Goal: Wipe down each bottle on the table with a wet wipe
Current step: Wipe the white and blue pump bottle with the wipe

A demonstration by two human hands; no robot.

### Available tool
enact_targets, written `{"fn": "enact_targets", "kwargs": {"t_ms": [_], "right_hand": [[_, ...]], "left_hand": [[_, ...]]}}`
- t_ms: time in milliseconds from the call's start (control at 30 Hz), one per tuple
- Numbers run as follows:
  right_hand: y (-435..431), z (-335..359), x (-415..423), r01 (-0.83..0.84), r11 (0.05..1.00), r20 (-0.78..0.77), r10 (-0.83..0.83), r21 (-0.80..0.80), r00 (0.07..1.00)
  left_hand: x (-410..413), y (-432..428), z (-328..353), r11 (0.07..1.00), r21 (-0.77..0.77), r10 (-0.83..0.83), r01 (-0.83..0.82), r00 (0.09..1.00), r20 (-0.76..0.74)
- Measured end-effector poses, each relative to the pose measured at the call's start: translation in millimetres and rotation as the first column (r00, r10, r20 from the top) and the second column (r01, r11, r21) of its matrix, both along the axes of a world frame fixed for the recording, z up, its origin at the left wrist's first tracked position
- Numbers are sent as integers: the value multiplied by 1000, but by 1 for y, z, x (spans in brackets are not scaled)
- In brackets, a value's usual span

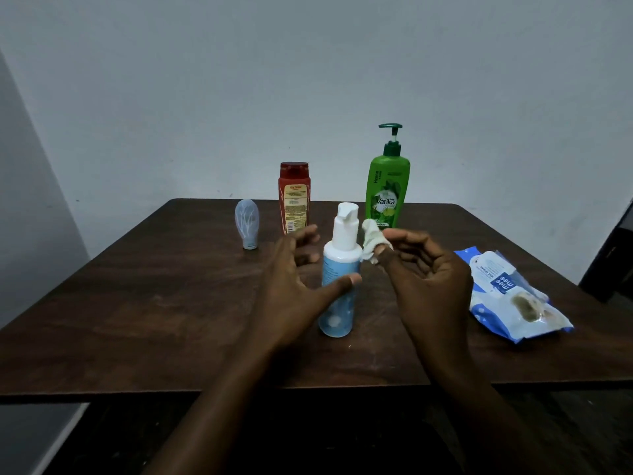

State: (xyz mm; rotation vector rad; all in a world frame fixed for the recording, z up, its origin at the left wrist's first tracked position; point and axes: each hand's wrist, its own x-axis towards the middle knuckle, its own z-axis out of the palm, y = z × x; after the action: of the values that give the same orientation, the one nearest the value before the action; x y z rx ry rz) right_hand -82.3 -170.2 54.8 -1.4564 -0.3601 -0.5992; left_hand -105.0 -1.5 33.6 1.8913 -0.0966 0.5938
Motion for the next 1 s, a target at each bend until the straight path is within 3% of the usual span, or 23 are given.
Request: {"fn": "enact_targets", "kwargs": {"t_ms": [100,333,533,667,833,933,1000], "right_hand": [[3,-2,-3,-56,998,-36,57,35,998],[18,-11,-15,-72,980,-35,66,-186,997],[31,-4,-10,-263,940,-159,232,-219,960],[26,19,9,-461,872,-192,430,-162,882],[22,46,25,-724,682,-239,689,-106,684],[23,48,33,-818,575,-263,786,-21,559],[24,42,33,-819,574,-231,800,26,554]], "left_hand": [[0,-14,-19,999,-46,21,-25,997,-69],[1,-23,-26,999,-27,44,-44,999,7],[-3,-19,-20,1000,-22,4,-4,1000,8],[-2,-19,-20,1000,3,11,-11,1000,-9],[-1,-18,-18,999,26,32,-32,999,-3],[-1,-18,-18,999,38,19,-18,1000,-21],[0,-17,-21,999,41,24,-23,1000,-19]]}}
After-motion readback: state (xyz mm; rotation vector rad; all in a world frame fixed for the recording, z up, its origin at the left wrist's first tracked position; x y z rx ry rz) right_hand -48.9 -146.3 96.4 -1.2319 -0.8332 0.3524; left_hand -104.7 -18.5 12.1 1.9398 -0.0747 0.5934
